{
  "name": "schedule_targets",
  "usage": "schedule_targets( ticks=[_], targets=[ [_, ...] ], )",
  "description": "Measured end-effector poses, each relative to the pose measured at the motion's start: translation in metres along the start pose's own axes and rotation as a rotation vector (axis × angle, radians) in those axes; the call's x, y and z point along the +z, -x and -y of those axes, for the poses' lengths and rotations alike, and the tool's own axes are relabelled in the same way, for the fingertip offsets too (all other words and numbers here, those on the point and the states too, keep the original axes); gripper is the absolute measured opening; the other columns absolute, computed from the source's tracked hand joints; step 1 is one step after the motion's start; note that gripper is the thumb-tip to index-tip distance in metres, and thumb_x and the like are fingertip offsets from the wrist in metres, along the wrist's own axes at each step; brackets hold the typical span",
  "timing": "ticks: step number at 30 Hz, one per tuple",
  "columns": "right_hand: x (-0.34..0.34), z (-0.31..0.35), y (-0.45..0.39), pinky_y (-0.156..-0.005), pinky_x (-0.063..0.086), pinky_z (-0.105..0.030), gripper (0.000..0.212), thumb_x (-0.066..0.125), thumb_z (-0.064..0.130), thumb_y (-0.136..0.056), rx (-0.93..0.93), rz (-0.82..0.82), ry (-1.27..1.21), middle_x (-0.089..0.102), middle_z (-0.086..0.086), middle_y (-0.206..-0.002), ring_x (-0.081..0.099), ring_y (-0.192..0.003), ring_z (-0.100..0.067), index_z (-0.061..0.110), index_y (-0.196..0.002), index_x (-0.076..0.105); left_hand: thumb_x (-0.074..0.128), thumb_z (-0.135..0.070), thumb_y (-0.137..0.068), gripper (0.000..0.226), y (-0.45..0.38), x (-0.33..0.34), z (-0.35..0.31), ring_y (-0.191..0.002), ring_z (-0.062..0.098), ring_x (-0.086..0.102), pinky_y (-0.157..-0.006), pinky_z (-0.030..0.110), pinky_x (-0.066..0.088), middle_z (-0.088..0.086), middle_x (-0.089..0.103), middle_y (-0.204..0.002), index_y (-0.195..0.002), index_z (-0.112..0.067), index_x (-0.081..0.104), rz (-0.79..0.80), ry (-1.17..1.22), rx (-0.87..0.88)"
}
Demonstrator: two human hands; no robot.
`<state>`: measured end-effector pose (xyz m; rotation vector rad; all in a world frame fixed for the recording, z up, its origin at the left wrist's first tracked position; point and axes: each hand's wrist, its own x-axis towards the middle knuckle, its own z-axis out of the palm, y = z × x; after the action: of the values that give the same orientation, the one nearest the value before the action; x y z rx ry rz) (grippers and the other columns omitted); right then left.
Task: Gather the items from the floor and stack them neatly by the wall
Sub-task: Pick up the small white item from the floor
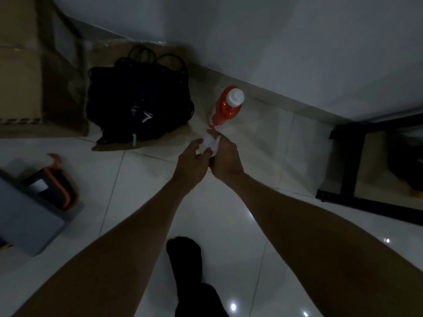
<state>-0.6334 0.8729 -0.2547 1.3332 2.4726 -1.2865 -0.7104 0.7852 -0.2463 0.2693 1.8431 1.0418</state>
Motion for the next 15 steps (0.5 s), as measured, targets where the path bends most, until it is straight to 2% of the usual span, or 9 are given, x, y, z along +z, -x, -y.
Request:
schedule_targets(
  ticks=[2,3,5,7,8,9,11,14,15],
  targets=[
    [0.005,-0.010,-0.014,-0.101,0.051,-0.032,0.056,0.077,0.018,-0.085,0.017,-0.002,-0.001,0.066,-0.013,-0.126,0.063,-0.117,-0.025,0.003,-0.135,0.057,0.054,-0.037,-0.098,0.035,-0.018,0.005,0.004,-0.105,0.011,0.060,-0.080,0.020,0.044,-0.004,0.063,-0.121,-0.131,-0.024,0.058,0.009,-0.030,0.008],
    [0.008,-0.014,-0.019,-0.093,0.053,-0.025,0.052,0.078,0.018,-0.085,0.040,-0.003,-0.016,0.068,-0.014,-0.121,0.065,-0.111,-0.024,0.001,-0.130,0.059,0.054,-0.039,-0.099,0.038,-0.024,0.006,0.007,-0.106,0.012,0.059,-0.081,0.022,0.044,-0.004,0.063,-0.122,-0.132,-0.023,0.057,0.012,-0.037,0.008],
    [0.012,-0.016,-0.026,-0.075,0.047,-0.006,0.046,0.074,0.014,-0.087,0.085,-0.006,-0.075,0.067,-0.016,-0.116,0.065,-0.102,-0.020,-0.003,-0.127,0.057,0.054,-0.045,-0.098,0.041,-0.032,0.006,0.013,-0.110,0.012,0.060,-0.086,0.025,0.049,-0.004,0.064,-0.121,-0.132,-0.023,0.057,0.024,-0.014,0.014],
    [0.017,-0.022,-0.028,-0.071,0.043,-0.003,0.039,0.069,0.011,-0.091,0.092,-0.003,-0.049,0.066,-0.014,-0.115,0.064,-0.096,-0.015,-0.002,-0.125,0.056,0.054,-0.048,-0.097,0.041,-0.034,0.005,0.016,-0.112,0.013,0.061,-0.093,0.032,0.051,-0.005,0.064,-0.122,-0.131,-0.025,0.058,0.039,-0.013,0.022],
    [0.015,-0.019,-0.025,-0.073,0.047,-0.007,0.035,0.068,0.012,-0.092,0.077,-0.023,0.014,0.066,-0.010,-0.111,0.064,-0.092,-0.010,0.002,-0.123,0.055,0.055,-0.048,-0.097,0.042,-0.031,0.002,0.016,-0.113,0.012,0.059,-0.094,0.032,0.050,-0.006,0.062,-0.124,-0.133,-0.026,0.056,0.042,-0.017,0.016],
    [0.016,-0.020,-0.022,-0.074,0.055,-0.016,0.036,0.071,0.016,-0.089,0.069,-0.056,0.024,0.065,-0.007,-0.109,0.066,-0.091,-0.008,0.007,-0.120,0.055,0.055,-0.047,-0.097,0.044,-0.026,-0.001,0.015,-0.114,0.010,0.056,-0.093,0.029,0.047,-0.009,0.057,-0.127,-0.136,-0.026,0.053,0.036,-0.016,-0.005],
    [0.019,-0.022,-0.013,-0.083,0.060,-0.033,0.058,0.082,0.027,-0.074,0.072,-0.077,-0.009,0.063,-0.003,-0.113,0.065,-0.101,-0.011,0.013,-0.122,0.054,0.055,-0.043,-0.098,0.045,-0.008,-0.013,0.009,-0.111,0.006,0.049,-0.089,0.022,0.039,-0.010,0.049,-0.127,-0.140,-0.027,0.049,0.020,0.000,-0.055],
    [0.019,-0.009,0.012,-0.101,0.048,-0.021,0.083,0.089,0.019,-0.063,0.147,-0.141,-0.017,0.057,-0.003,-0.128,0.055,-0.119,-0.013,0.011,-0.134,0.048,0.058,-0.040,-0.098,0.042,0.032,-0.044,0.002,-0.107,0.004,0.049,-0.080,0.009,0.036,-0.010,0.050,-0.126,-0.137,-0.026,0.052,0.001,0.020,-0.073],
    [0.016,0.003,0.026,-0.105,0.046,-0.024,0.088,0.088,0.018,-0.061,0.170,-0.178,-0.041,0.055,-0.005,-0.133,0.052,-0.123,-0.015,0.010,-0.138,0.045,0.060,-0.039,-0.097,0.041,0.048,-0.058,0.002,-0.107,0.005,0.051,-0.076,0.005,0.037,-0.009,0.053,-0.126,-0.135,-0.026,0.055,-0.008,0.037,-0.073]
  ],
)
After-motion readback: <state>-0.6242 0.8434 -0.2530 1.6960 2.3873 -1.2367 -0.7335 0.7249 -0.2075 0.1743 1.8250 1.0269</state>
